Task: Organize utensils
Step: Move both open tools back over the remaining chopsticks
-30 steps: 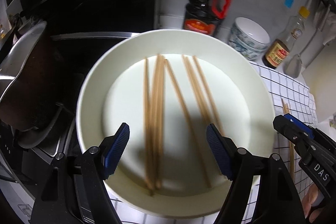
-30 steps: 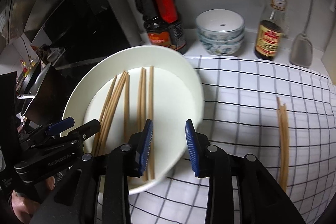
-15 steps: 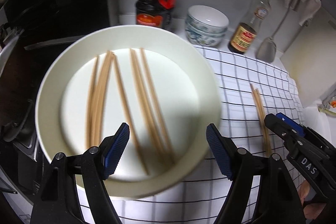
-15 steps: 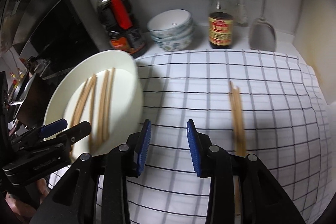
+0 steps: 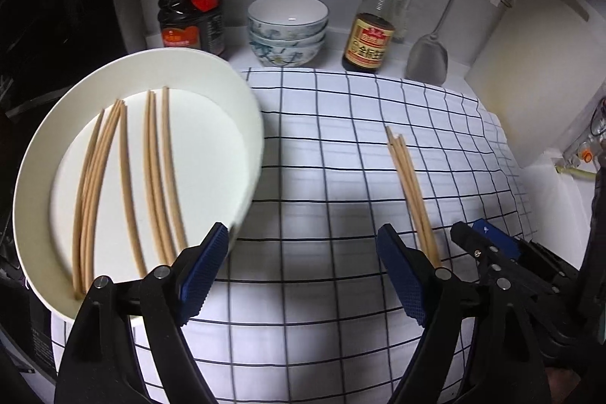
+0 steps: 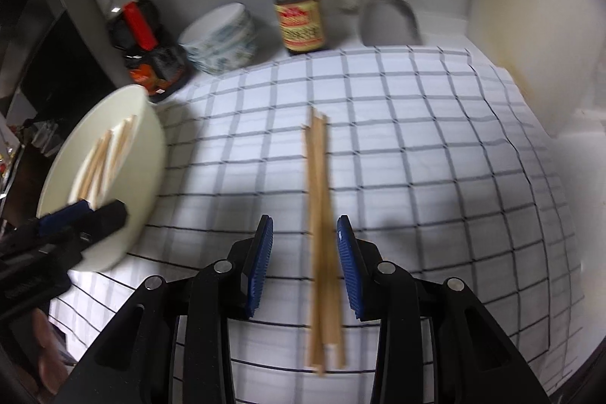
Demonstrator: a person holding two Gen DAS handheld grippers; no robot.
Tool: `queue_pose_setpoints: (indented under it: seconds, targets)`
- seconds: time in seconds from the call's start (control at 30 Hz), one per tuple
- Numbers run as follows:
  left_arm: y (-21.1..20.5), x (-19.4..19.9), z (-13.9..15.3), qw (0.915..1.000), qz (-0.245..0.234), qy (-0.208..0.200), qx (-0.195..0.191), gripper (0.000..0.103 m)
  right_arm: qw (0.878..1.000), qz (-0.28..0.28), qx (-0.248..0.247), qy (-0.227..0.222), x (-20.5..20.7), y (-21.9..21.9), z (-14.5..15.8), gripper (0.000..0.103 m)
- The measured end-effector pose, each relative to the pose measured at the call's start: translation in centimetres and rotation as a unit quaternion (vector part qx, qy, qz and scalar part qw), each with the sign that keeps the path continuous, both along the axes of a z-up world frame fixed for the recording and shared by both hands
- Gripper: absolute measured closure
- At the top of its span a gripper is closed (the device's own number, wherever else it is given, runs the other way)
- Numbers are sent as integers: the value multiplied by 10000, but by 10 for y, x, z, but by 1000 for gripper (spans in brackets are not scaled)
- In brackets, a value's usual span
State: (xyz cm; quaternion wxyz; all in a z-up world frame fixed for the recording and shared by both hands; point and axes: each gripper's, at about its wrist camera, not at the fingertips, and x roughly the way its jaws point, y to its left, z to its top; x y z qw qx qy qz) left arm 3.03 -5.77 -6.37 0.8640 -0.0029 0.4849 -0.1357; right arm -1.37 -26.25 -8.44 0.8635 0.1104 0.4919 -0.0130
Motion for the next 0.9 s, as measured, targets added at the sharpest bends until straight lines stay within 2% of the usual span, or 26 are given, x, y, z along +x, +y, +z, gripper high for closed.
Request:
queue_pose_setpoints:
  seconds: [0.17,0.5,0.77,0.9]
  targets:
    - [-20,-8,-6,9999,-112,28,22,23,9999,-21,-76,100,0,-13,-20,69]
    - [-40,-14,-24,9998,-138,60,106,23,9989,338,-277,194,14,-8,-47,68]
    - [-49,-13,-42,9997,-66,124,197,23,9966,645,-520,-39,16,-4,-48,65]
    - [-55,-11,-48,9995,-63,165,251,23,9949,801,-609,46,15,-7,-50,65]
